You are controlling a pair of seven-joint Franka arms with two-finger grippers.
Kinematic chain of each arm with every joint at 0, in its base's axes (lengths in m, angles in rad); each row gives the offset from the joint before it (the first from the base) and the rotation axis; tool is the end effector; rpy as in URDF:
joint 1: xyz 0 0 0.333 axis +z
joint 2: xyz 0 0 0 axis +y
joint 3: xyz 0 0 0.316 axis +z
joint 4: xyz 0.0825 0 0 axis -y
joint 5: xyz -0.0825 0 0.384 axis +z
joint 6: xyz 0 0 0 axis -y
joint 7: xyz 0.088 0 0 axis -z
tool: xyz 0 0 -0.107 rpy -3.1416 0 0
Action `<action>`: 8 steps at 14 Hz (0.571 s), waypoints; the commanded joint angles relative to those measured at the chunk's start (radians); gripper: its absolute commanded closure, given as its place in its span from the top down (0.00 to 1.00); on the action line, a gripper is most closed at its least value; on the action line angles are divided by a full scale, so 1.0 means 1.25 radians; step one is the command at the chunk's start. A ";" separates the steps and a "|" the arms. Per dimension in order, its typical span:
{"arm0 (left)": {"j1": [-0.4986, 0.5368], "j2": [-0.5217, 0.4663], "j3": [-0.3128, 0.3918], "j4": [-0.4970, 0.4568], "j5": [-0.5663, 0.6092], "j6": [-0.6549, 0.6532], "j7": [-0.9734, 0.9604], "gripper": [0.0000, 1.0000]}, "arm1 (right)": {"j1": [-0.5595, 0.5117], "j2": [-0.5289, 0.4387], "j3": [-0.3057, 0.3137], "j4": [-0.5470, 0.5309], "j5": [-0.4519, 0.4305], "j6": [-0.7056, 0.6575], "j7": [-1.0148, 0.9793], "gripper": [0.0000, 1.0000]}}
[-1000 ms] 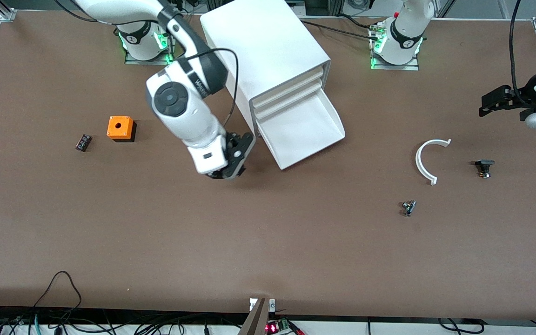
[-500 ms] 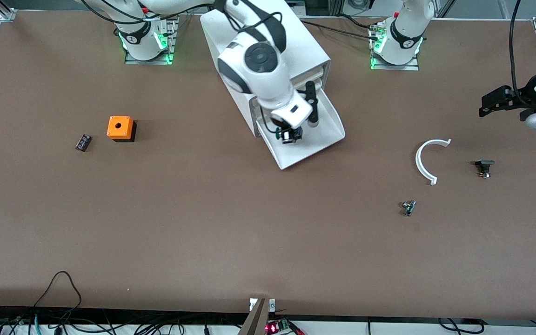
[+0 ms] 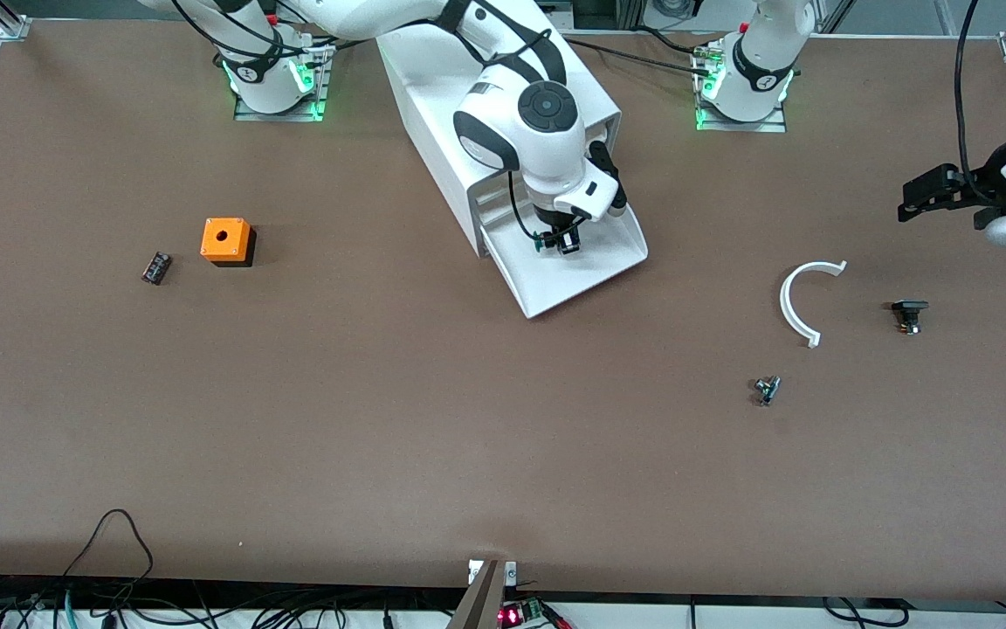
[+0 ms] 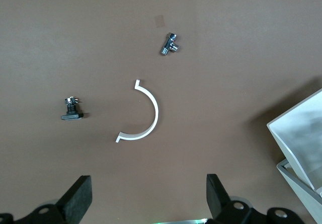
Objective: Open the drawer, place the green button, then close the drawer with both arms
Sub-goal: 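Lower the button into the drawer and open the right gripper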
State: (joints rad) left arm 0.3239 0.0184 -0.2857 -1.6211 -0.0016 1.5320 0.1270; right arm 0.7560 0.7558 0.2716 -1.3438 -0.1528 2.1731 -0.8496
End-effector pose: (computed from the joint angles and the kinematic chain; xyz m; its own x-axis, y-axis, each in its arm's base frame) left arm 0.5524 0.0223 0.5880 0.9905 -0.0895 -0.1048 -0.0878 -0.9959 0.0202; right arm 0.4301 0.6103 0.2974 -0.3023 0.9474 0.1050 0.9532 0.2995 0.0417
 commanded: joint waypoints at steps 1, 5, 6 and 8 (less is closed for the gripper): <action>-0.006 0.017 0.004 0.027 0.017 -0.006 -0.006 1.00 | 0.034 0.030 -0.005 0.033 -0.015 -0.016 -0.015 0.30; -0.008 0.017 0.004 0.028 0.018 -0.006 -0.007 1.00 | 0.041 0.056 -0.006 0.031 -0.016 -0.008 -0.008 0.31; -0.008 0.018 0.004 0.033 0.018 -0.006 -0.007 1.00 | 0.041 0.064 -0.006 0.031 -0.018 -0.005 -0.006 0.34; -0.008 0.025 0.004 0.039 0.020 -0.007 -0.007 1.00 | 0.041 0.067 -0.007 0.031 -0.016 -0.005 -0.004 0.68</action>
State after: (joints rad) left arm 0.3239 0.0227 -0.2842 -1.6160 -0.0016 1.5321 0.1267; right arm 0.7926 0.8107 0.2698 -1.3337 -0.1576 2.1737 -0.8544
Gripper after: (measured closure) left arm 0.000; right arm 0.559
